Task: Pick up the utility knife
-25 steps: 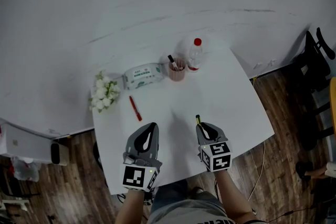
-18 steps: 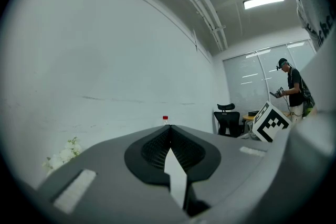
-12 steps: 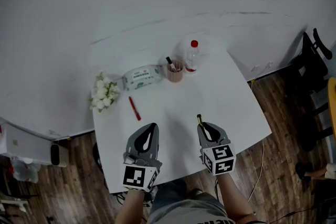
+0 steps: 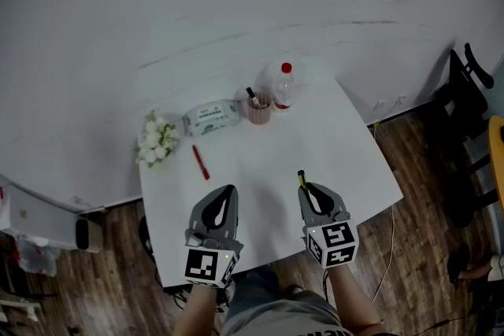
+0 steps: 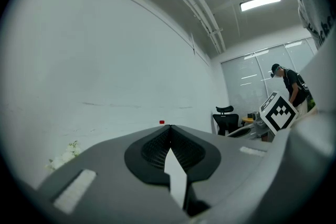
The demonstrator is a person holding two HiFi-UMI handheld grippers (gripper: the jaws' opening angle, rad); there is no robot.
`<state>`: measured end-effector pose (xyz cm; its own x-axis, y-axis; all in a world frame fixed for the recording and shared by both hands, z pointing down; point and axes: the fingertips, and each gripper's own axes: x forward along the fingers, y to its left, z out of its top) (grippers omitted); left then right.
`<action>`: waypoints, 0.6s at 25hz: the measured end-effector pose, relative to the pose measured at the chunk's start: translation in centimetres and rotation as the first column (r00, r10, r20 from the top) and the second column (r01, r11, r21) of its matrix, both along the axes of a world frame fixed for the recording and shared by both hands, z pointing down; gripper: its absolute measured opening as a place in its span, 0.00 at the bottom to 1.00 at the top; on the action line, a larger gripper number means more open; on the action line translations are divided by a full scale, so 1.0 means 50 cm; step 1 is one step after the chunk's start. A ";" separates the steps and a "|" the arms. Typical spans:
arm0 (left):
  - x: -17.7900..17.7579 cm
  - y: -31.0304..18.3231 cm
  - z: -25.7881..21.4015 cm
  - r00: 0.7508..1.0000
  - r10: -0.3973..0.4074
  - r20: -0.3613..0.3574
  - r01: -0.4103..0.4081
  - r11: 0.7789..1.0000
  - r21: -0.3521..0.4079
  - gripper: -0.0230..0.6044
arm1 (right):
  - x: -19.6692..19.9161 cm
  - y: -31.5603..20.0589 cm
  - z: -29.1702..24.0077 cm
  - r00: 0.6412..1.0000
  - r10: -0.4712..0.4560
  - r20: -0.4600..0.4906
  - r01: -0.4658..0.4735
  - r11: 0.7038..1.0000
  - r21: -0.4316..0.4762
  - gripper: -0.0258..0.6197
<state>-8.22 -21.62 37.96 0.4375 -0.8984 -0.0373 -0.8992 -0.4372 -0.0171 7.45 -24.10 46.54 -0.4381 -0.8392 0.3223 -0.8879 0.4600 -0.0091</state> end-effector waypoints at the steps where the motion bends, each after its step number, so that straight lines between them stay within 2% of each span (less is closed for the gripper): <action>1: 0.003 0.003 -0.001 1.000 0.001 0.000 -0.001 1.000 0.002 0.07 | 0.003 0.004 -0.006 1.000 0.000 0.002 0.000 1.000 0.008 0.13; 15: 0.021 0.042 -0.025 1.000 0.000 -0.001 0.000 0.999 0.034 0.07 | 0.038 0.060 -0.088 0.999 0.012 0.049 -0.018 0.992 0.122 0.13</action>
<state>-7.15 -19.53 36.73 0.4371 -0.8969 -0.0678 -0.8994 -0.4360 -0.0310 9.34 -21.09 42.14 -0.4376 -0.8777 0.1956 -0.8946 0.4469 0.0039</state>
